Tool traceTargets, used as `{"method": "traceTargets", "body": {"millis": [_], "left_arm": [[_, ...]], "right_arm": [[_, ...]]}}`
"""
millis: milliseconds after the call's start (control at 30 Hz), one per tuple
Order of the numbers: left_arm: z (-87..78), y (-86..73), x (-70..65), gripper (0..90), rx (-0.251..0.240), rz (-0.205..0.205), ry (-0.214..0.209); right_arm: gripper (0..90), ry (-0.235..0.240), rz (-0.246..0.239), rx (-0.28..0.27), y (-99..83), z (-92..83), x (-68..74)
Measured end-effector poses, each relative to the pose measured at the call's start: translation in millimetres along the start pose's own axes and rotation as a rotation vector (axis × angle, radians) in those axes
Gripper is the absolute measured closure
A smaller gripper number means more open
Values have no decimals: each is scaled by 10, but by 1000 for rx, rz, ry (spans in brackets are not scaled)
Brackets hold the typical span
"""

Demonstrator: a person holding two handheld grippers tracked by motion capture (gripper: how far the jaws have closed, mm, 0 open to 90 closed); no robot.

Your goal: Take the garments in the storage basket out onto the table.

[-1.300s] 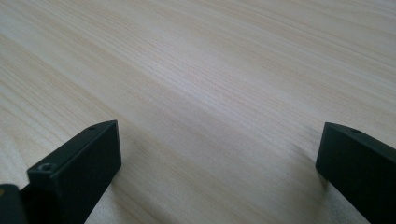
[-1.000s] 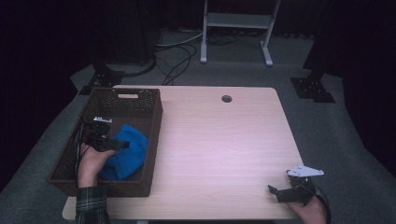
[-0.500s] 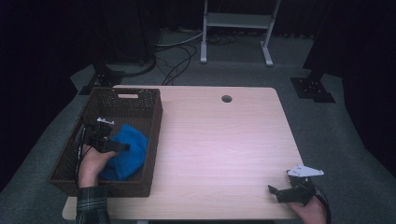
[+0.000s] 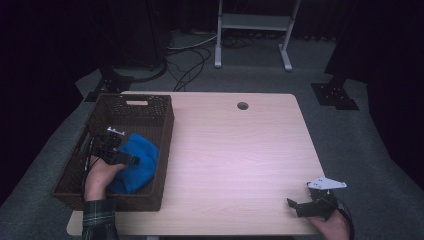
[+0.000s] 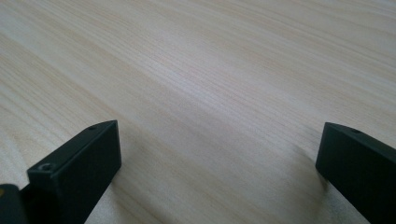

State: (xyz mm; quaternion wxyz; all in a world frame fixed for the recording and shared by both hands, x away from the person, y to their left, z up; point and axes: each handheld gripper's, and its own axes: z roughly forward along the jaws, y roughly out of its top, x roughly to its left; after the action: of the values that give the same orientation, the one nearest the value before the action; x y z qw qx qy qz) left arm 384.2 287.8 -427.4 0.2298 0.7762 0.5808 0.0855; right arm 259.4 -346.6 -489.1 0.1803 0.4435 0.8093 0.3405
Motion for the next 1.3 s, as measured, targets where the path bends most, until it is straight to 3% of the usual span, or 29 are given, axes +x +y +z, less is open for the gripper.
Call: {"method": "traceTargets", "body": {"millis": [267,467,567,633,700,767,1000,1300], "left_arm": [[30,-1,-19,98,34,14,-7],[50,4,-55,256,60,46,-21],[32,12,-67,369,65,53,-36],[6,22,-76,504,74,55,-46],[-26,31,-80,704,74,54,-59],[-34,36,-88,791,83,51,-66],[-71,53,-79,813,75,28,-74],[-200,59,-31,819,-36,-15,-116]], "right_arm": [[0,0,0,0,0,0,0],[0,0,0,0,0,0,0],[0,0,0,0,0,0,0],[0,0,0,0,0,0,0],[0,0,0,0,0,0,0],[0,0,0,0,0,0,0],[0,0,1,0,0,0,0],[0,0,0,0,0,0,0]]}}
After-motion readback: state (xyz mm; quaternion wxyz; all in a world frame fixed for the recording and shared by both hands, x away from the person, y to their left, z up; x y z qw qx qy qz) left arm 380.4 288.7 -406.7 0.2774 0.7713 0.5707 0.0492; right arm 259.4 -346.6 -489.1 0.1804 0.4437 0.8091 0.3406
